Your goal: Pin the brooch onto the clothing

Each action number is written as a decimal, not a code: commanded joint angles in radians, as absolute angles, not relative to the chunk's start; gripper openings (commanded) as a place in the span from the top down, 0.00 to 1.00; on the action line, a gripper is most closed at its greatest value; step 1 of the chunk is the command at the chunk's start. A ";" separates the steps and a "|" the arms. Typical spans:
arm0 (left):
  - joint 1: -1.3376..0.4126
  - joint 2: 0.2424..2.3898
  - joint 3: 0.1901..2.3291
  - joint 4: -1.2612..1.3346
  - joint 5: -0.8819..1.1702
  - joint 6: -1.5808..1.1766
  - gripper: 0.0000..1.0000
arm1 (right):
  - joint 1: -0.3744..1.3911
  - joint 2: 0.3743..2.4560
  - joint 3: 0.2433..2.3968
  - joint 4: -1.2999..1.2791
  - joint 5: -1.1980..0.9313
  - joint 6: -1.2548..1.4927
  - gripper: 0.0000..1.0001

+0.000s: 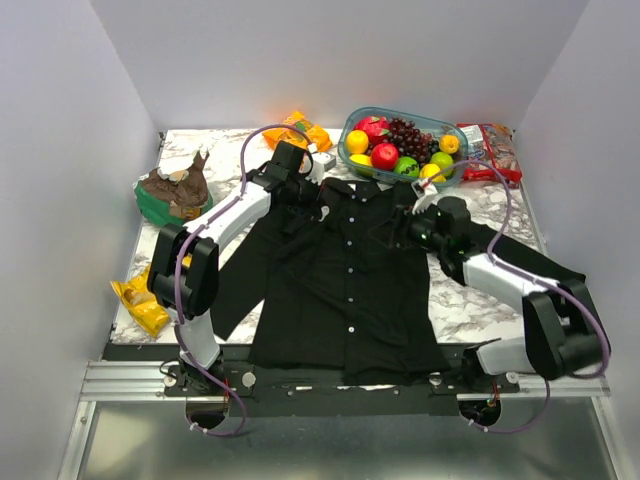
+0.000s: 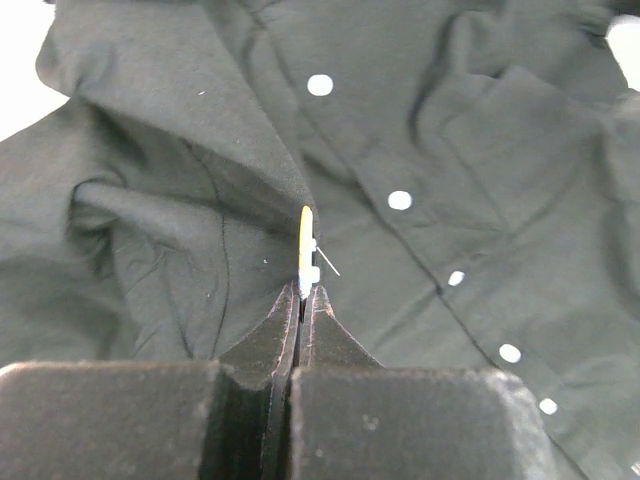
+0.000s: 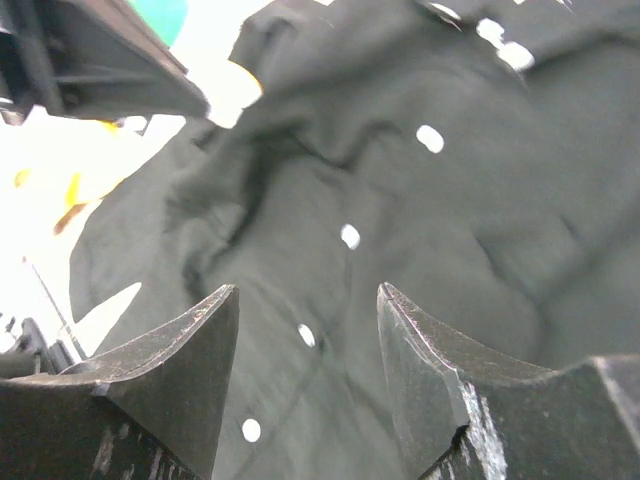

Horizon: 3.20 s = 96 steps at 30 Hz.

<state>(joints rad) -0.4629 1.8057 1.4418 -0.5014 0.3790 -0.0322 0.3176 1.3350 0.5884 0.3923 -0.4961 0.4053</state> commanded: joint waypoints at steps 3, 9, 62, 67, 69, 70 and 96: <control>-0.420 1.871 1.437 -0.500 0.636 -0.011 1.00 | 0.365 1.540 0.725 0.592 -0.725 0.333 0.35; -0.373 1.910 1.440 -0.502 0.715 -0.014 1.00 | 0.399 1.716 0.827 0.621 -0.761 0.281 0.35; -0.324 1.968 1.436 -0.523 0.926 0.043 1.00 | 0.456 2.051 1.071 0.676 -0.865 0.333 0.45; -0.324 1.967 1.434 -0.529 0.937 0.057 1.00 | 0.457 2.059 1.075 0.673 -0.874 0.334 0.52; -0.324 1.968 1.434 -0.529 0.945 0.057 1.00 | 0.457 2.060 1.078 0.670 -0.879 0.334 0.55; -0.325 1.968 1.433 -0.531 0.948 0.060 1.00 | 0.457 2.060 1.078 0.670 -0.880 0.334 0.57; -0.377 1.944 1.439 -0.594 0.986 0.161 1.00 | 0.465 2.079 1.143 0.537 -0.829 0.331 0.67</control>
